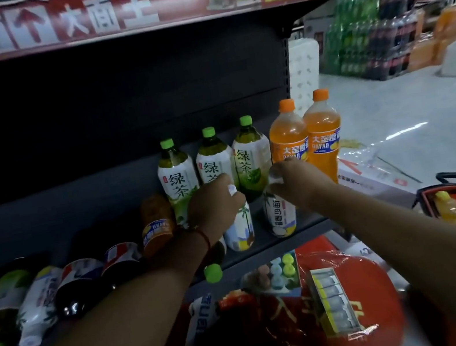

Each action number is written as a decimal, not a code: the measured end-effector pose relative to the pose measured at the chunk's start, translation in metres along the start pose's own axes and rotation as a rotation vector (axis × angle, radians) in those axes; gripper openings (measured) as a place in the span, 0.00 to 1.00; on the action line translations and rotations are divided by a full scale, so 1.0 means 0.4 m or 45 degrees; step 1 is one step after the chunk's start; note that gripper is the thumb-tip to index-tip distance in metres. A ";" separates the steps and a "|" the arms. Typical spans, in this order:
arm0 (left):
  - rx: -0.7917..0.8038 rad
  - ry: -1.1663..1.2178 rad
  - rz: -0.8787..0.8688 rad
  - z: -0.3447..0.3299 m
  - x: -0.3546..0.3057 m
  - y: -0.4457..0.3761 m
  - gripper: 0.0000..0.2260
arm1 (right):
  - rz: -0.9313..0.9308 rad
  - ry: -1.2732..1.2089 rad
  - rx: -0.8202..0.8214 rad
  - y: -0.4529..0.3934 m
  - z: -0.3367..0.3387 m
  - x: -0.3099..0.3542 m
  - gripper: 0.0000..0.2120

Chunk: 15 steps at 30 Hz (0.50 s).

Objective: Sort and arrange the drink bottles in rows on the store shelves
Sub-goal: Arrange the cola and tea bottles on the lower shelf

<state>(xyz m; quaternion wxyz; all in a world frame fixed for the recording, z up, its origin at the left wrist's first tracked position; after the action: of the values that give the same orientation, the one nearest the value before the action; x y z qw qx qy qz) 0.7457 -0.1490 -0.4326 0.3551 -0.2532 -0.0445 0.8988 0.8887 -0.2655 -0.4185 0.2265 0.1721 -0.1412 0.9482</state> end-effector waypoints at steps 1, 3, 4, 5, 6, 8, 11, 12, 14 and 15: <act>-0.023 -0.037 -0.007 -0.008 0.002 -0.009 0.11 | 0.037 0.015 -0.027 -0.005 -0.006 -0.006 0.17; -0.063 -0.097 -0.020 -0.021 0.006 -0.021 0.12 | 0.074 0.002 -0.081 -0.013 -0.022 -0.017 0.19; -0.068 -0.109 -0.022 -0.027 0.009 -0.023 0.12 | 0.083 -0.019 -0.120 -0.014 -0.032 -0.020 0.20; -0.060 -0.102 -0.020 -0.033 0.012 -0.023 0.12 | 0.095 -0.044 -0.166 -0.014 -0.041 -0.022 0.20; -0.045 -0.068 -0.030 -0.032 0.012 -0.019 0.13 | 0.104 -0.068 -0.211 -0.012 -0.051 -0.024 0.20; -0.012 0.062 -0.070 -0.007 0.018 0.011 0.18 | 0.107 -0.107 -0.287 0.003 -0.067 -0.023 0.22; -0.006 0.038 -0.189 0.084 0.076 0.138 0.22 | 0.114 -0.217 -0.486 0.082 -0.068 0.010 0.23; -0.018 0.000 -0.247 0.114 0.112 0.197 0.21 | 0.141 -0.266 -0.558 0.118 -0.071 0.030 0.22; -0.065 -0.032 -0.279 0.160 0.211 0.319 0.19 | 0.237 -0.412 -0.557 0.190 -0.107 0.101 0.17; -0.106 -0.042 -0.266 0.166 0.256 0.366 0.19 | 0.275 -0.485 -0.501 0.224 -0.135 0.133 0.15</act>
<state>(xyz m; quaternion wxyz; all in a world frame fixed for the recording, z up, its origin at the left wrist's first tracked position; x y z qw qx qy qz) 0.5599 -0.1835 -0.4563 0.4353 -0.2469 -0.1136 0.8583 0.7870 -0.3035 -0.4633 0.1229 0.2840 -0.3797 0.8719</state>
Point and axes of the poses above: each hand's wrist, its own y-axis away from the middle knuckle, its own z-axis out of the back of the hand, x = y × z, the point moved 2 cm from there along -y, towards the middle knuckle, and after that the axes turned 4 degrees about z, right-handed, at the moved point
